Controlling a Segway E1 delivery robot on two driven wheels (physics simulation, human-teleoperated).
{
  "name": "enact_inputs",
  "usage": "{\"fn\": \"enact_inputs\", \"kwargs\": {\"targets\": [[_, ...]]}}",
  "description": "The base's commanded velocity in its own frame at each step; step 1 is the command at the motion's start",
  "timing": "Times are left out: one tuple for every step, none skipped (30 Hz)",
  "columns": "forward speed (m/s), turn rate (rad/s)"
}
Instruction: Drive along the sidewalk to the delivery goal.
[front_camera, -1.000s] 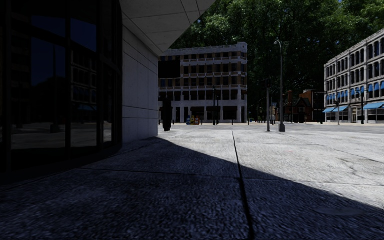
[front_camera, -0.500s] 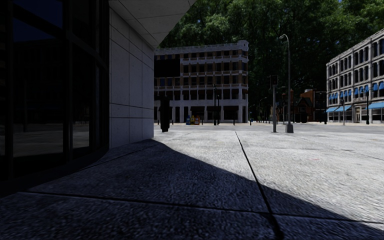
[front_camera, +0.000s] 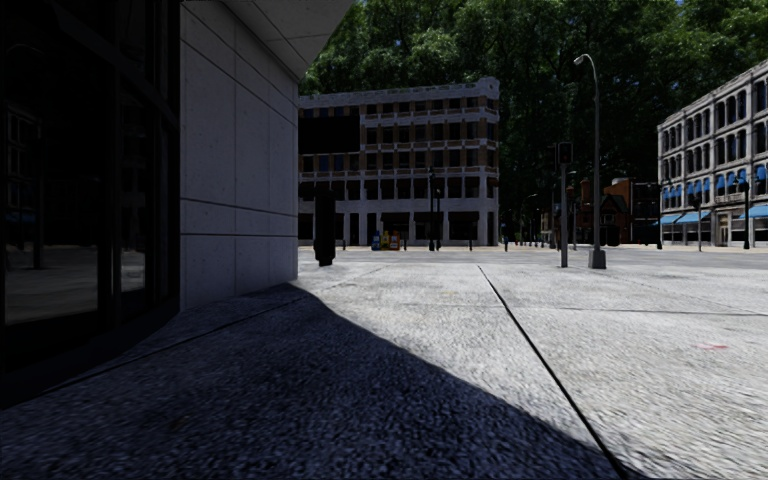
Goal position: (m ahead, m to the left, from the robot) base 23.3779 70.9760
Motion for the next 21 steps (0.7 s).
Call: {"fn": "enact_inputs", "kwargs": {"targets": [[2.00,0.00],[2.00,0.00],[2.00,0.00],[2.00,0.00],[2.00,0.00],[2.00,0.00],[2.00,0.00],[2.00,0.00],[2.00,0.00],[2.00,0.00],[2.00,0.00],[2.00,0.00],[2.00,0.00],[2.00,0.00],[2.00,0.00],[2.00,0.00],[2.00,0.00],[2.00,0.00],[2.00,0.00],[2.00,0.00],[2.00,0.00]]}}
